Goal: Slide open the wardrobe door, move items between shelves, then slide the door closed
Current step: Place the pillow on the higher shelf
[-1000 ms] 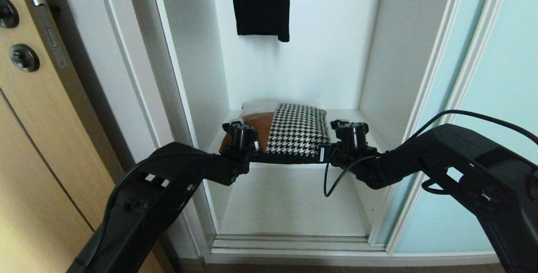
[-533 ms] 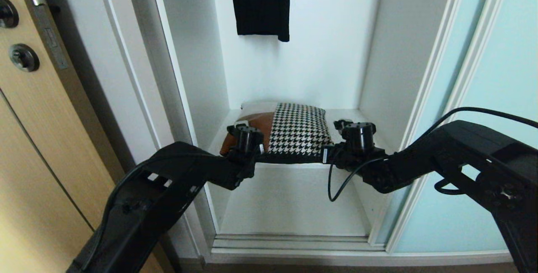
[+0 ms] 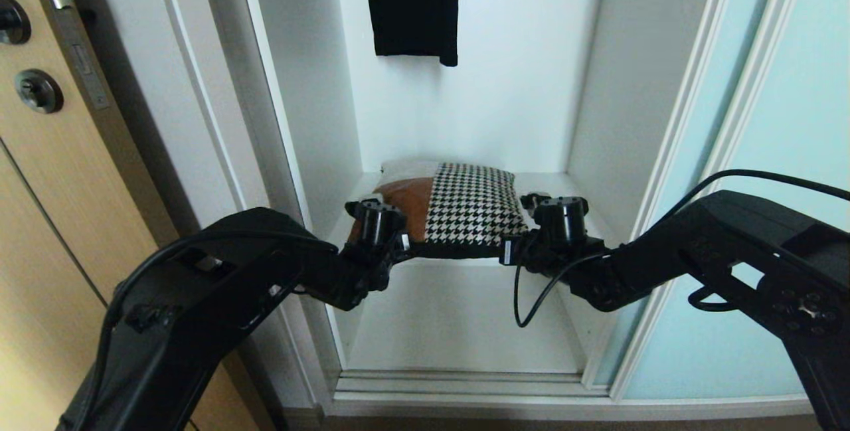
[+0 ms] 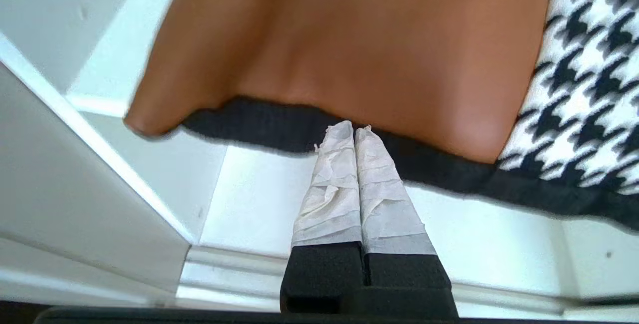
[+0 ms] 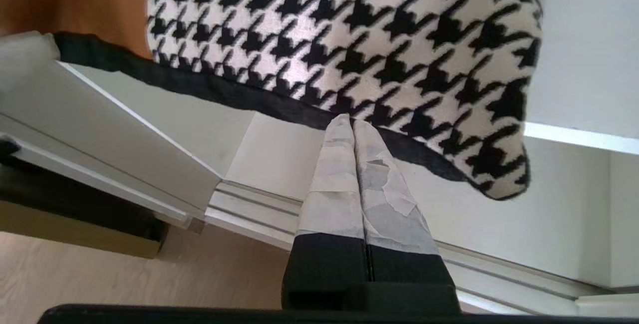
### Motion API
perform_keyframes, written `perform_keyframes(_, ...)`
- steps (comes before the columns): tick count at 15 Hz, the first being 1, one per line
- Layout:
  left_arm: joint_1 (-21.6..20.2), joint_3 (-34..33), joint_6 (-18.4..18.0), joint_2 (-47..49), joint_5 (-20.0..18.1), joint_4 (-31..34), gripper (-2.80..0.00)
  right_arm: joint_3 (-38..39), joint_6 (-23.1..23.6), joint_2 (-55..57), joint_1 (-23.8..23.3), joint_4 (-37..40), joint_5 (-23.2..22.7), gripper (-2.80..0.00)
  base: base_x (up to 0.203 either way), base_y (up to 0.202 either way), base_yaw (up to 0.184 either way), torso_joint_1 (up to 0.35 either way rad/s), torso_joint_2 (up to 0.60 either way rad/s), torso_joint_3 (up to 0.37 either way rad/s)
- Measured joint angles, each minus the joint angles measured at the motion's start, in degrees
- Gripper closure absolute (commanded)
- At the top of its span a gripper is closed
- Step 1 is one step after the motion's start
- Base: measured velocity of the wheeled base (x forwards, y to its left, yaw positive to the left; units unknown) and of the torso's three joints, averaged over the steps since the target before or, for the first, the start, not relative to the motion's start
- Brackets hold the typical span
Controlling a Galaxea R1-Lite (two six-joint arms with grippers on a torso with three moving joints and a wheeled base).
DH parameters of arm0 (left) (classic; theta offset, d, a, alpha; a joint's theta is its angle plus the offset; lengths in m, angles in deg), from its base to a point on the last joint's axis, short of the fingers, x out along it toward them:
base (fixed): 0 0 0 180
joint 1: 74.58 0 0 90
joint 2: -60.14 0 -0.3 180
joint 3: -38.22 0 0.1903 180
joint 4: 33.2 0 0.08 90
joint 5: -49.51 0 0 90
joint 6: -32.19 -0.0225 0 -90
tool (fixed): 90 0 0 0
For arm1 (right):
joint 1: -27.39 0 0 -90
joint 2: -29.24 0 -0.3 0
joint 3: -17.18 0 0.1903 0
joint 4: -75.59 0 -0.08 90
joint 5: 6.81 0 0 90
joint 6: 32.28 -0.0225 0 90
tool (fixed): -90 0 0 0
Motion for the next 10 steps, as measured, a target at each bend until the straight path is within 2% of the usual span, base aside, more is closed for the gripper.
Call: perform_keyframes(10, 0.0, 0.3, -5.1, 3.7, 0.0, -3.4, 0.00, -1.4, -0.1, 1.4, 0.2, 0.6, 0.0, 0.00, 0.000, 0.000, 0.000, 0.000, 0.00, 0.000)
